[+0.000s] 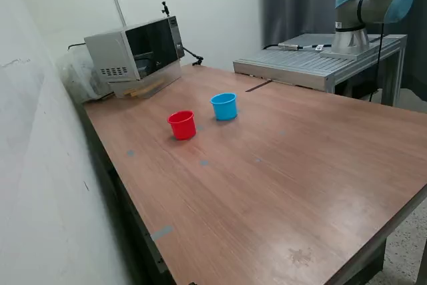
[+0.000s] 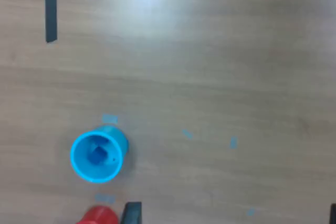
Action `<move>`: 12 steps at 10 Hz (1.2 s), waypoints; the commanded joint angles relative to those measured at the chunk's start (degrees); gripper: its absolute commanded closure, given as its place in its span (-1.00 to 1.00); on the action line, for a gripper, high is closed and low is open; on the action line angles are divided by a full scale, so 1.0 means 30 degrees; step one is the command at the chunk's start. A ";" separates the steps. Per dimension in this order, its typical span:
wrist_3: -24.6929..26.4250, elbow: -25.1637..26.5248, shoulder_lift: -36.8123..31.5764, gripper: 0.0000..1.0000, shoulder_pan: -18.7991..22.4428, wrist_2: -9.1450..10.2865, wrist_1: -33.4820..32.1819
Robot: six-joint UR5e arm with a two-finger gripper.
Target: Place red objects in the red bin, and blue objects in the blue bin.
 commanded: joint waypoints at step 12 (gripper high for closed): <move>-0.0056 0.4340 -0.2956 -1.00 0.0588 0.0231 0.6285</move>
